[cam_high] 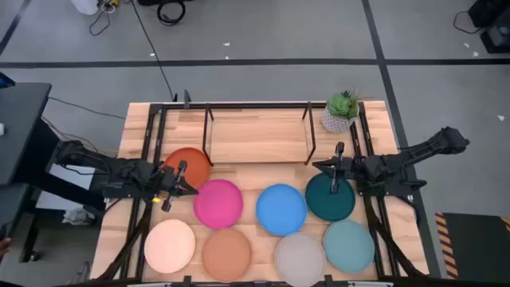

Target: Place and stack plates onto a shelf

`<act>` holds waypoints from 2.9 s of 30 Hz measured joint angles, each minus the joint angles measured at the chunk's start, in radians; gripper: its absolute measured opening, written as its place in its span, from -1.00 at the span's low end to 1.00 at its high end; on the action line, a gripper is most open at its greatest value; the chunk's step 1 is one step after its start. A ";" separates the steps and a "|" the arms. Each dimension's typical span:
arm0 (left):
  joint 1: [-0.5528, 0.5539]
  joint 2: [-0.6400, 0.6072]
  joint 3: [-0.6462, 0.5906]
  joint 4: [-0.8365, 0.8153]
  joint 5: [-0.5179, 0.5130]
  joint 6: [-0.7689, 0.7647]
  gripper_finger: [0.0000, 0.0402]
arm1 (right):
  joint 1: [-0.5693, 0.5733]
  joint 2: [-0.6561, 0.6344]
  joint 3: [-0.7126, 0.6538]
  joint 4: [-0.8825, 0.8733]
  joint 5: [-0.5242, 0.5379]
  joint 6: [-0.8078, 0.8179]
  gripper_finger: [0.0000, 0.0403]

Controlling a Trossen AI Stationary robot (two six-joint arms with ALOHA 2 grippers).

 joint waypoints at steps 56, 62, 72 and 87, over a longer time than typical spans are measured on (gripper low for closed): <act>0.000 0.002 0.000 -0.011 0.003 -0.079 -0.93 | 0.000 0.000 0.000 0.000 0.000 0.000 -0.89; 0.000 0.002 0.000 0.015 -0.001 -0.078 -0.93 | 0.000 0.000 0.000 0.000 0.000 0.000 -0.89; 0.000 0.002 0.000 0.017 -0.001 -0.078 -0.93 | 0.000 0.000 0.000 0.000 0.000 0.000 -0.89; 0.000 0.002 0.000 0.019 0.000 -0.078 -0.93 | 0.000 0.000 0.000 0.000 0.000 0.000 -0.89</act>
